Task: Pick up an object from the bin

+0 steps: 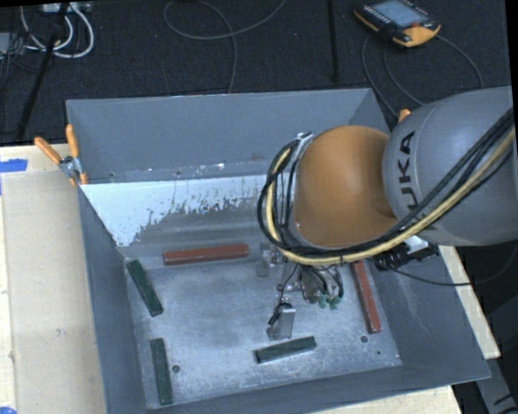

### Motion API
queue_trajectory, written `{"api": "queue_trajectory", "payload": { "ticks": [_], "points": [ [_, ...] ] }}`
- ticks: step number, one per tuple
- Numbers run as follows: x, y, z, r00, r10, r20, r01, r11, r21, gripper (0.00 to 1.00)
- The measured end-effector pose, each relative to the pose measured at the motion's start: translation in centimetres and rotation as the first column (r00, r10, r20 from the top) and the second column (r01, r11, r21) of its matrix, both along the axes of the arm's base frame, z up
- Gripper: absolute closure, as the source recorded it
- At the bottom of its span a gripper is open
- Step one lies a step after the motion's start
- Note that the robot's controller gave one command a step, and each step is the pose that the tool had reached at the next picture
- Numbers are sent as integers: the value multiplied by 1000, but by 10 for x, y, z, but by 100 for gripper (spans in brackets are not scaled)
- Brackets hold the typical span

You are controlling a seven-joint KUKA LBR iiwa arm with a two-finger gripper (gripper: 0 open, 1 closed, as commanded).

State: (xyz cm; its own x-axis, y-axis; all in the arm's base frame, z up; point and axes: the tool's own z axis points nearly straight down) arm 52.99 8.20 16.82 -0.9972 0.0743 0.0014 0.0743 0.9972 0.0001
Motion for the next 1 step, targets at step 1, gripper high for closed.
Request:
{"api": "queue_trajectory", "payload": {
  "ticks": [1],
  "points": [
    [-14, -8, -38, 999, 44, 8, -44, 999, 0, 0]
  ]
}}
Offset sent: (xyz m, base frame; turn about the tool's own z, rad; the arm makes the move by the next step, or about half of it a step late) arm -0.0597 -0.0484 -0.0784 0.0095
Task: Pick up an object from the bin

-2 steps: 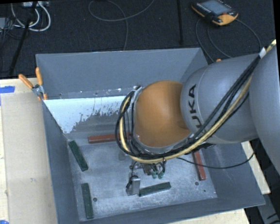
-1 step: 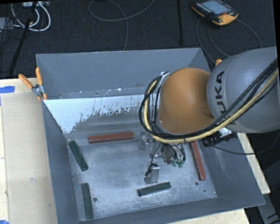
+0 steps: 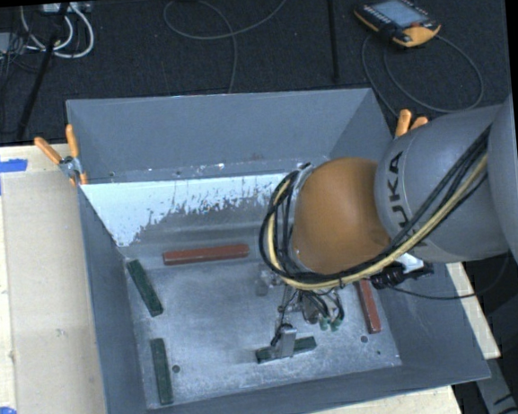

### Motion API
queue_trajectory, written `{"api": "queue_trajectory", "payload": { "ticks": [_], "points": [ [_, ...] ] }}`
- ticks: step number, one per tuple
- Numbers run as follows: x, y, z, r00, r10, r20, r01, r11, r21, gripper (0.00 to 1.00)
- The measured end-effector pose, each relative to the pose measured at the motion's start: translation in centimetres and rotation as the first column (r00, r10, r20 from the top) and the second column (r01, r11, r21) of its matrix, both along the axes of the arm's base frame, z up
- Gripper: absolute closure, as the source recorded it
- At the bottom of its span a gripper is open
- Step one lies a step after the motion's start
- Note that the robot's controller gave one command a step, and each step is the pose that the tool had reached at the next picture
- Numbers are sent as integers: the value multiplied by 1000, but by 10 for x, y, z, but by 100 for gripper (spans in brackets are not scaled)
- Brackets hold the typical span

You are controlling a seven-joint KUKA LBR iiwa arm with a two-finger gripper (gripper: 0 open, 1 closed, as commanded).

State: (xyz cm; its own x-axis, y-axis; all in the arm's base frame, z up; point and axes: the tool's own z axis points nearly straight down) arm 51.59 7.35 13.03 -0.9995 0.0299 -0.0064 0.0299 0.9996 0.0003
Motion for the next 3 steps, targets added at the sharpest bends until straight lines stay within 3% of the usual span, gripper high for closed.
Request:
{"api": "queue_trajectory", "payload": {
  "ticks": [1, 2, 3],
  "points": [
    [-38, -30, -36, 999, -38, -10, 38, 999, 0, 0],
    [-15, -32, -60, 987, 160, -5, -160, 987, 1, 100],
    [-15, -32, -60, 987, 159, -5, -159, 987, 1, 100]
  ]
}}
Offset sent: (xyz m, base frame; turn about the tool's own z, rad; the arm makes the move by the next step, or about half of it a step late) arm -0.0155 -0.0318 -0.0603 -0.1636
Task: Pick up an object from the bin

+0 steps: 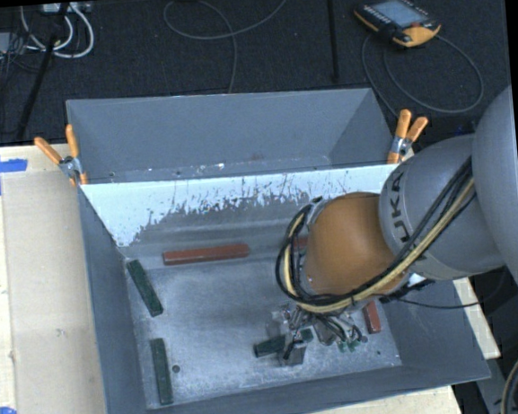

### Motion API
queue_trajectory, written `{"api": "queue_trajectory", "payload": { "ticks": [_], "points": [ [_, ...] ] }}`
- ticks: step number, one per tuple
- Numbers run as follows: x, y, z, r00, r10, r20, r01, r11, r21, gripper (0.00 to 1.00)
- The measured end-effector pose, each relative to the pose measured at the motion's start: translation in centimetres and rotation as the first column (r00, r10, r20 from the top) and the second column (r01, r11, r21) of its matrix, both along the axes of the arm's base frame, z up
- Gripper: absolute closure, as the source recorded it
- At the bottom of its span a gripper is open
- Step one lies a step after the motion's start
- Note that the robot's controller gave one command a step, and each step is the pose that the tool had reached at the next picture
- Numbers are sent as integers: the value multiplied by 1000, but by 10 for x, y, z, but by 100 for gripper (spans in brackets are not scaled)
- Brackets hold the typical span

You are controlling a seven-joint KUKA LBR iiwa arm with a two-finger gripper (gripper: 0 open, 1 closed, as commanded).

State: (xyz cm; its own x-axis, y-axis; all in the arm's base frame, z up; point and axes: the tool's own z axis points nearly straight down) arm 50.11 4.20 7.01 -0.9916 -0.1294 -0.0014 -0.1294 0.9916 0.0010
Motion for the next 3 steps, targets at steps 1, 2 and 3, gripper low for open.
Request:
{"api": "queue_trajectory", "payload": {
  "ticks": [1, 2, 3],
  "points": [
    [47, 18, 121, 1000, 1, -1, -1, 1000, -1, 100],
    [47, 18, 121, 1000, 1, -1, -1, 1000, -1, 100],
    [63, 19, 172, 1000, 11, -6, -11, 1000, -1, 100]
  ]
}}
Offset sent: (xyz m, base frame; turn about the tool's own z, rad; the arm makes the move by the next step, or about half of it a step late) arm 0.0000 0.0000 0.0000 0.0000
